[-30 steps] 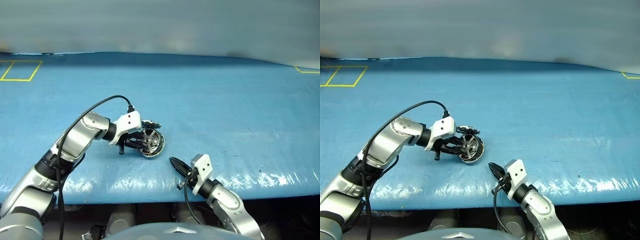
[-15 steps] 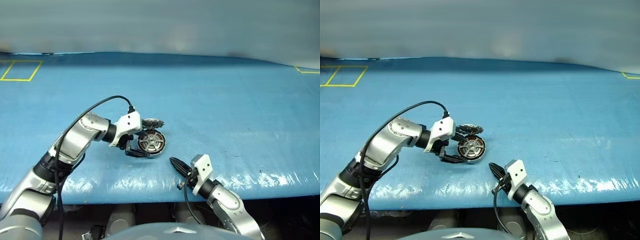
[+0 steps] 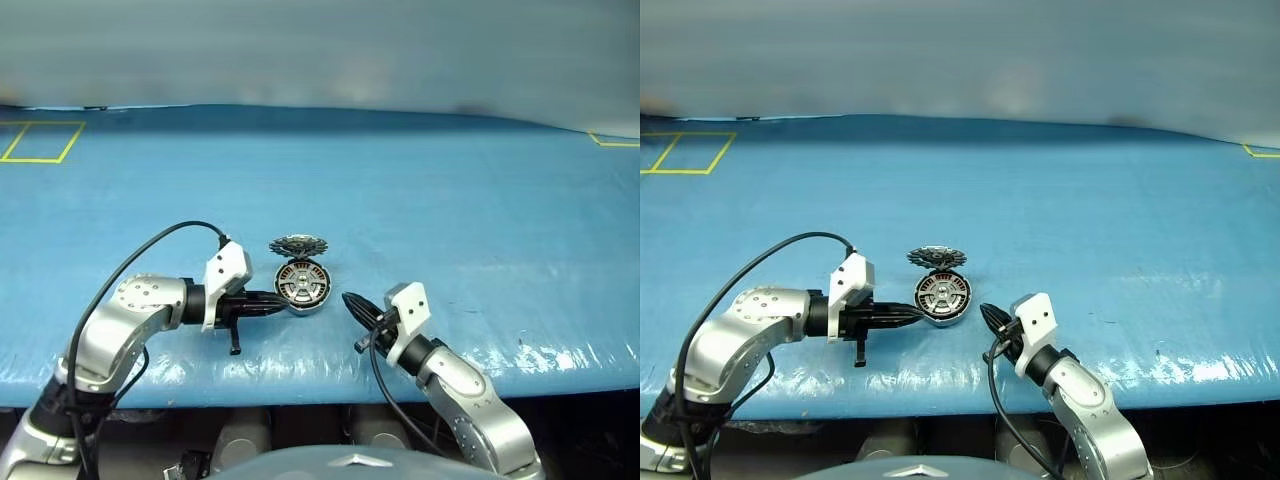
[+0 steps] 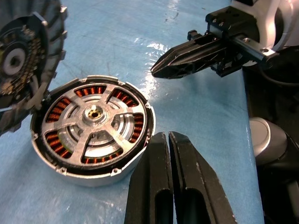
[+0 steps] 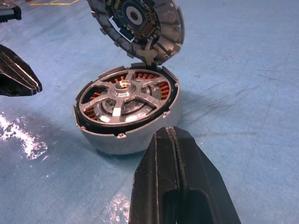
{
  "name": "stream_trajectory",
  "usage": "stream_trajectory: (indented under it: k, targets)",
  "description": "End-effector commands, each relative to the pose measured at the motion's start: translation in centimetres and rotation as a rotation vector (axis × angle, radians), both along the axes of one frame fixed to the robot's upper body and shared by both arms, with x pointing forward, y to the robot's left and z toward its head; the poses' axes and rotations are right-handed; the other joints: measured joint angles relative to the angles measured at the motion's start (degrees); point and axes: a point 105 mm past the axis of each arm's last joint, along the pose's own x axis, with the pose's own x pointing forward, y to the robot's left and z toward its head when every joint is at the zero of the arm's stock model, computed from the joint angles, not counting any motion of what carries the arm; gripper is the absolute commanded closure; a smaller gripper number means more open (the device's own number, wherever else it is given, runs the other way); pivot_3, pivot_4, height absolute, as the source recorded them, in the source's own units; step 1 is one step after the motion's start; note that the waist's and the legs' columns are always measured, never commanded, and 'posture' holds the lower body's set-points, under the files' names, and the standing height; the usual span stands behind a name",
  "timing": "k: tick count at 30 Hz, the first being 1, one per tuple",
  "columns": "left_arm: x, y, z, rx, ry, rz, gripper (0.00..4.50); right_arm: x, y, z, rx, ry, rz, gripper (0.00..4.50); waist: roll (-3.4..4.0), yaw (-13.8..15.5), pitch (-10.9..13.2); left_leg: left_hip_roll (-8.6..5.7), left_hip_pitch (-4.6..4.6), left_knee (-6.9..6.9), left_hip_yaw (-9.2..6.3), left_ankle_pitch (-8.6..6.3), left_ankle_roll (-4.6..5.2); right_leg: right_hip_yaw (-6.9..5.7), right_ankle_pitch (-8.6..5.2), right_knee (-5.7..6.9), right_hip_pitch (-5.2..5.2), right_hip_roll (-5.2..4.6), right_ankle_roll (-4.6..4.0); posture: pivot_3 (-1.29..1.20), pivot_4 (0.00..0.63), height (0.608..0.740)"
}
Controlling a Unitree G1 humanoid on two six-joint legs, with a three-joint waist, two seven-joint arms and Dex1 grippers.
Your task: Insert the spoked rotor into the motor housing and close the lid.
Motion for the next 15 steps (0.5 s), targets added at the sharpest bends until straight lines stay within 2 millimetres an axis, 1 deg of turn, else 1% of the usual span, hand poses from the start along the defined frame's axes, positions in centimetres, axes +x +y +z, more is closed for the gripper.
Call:
stream_trajectory:
  k: [1,4,7,10,15]
  targets:
    - [-0.5,0.3,2.2,-0.084,-0.185,0.070,4.47,-0.1,1.0,2.2,-0.043,-0.004,0.043,4.50,0.01,0.0,0.0,-0.01,0.01,-0.01,0.04,0.00,0.00,0.02,0.06,0.00,-0.02,-0.03,-0.10,0.00,0.150,0.740]
    - [-0.9,1.0,2.0,-0.120,-0.226,0.170,4.47,-0.2,1.8,3.1,-0.056,0.022,0.090,4.50,-0.01,0.2,0.0,-0.02,0.00,-0.01,0.00,0.00,0.00,0.00,0.08,-0.03,0.00,-0.03,-0.13,0.00,0.150,0.740]
    - [-1.0,1.9,1.1,-0.116,-0.225,0.271,4.47,0.1,2.3,3.1,-0.108,0.049,0.113,4.50,-0.02,0.1,0.0,-0.03,0.00,-0.01,0.00,0.00,0.00,-0.01,0.04,-0.04,0.02,-0.03,-0.12,0.00,0.150,0.740]
    - [-1.1,2.5,0.5,-0.160,-0.220,0.368,4.47,0.8,2.7,2.8,-0.158,0.069,0.109,4.50,-0.02,0.0,0.0,-0.05,0.00,0.02,0.03,0.00,0.00,0.02,-0.05,-0.06,0.03,-0.04,-0.01,0.00,0.150,0.740]
    - [-1.3,3.2,-0.1,-0.185,-0.277,0.433,4.47,2.1,3.3,2.9,-0.132,0.082,0.065,4.50,-0.01,0.0,0.0,-0.03,0.00,0.00,0.02,0.00,0.00,0.00,-0.05,-0.08,0.02,-0.01,-0.01,0.00,0.150,0.740]
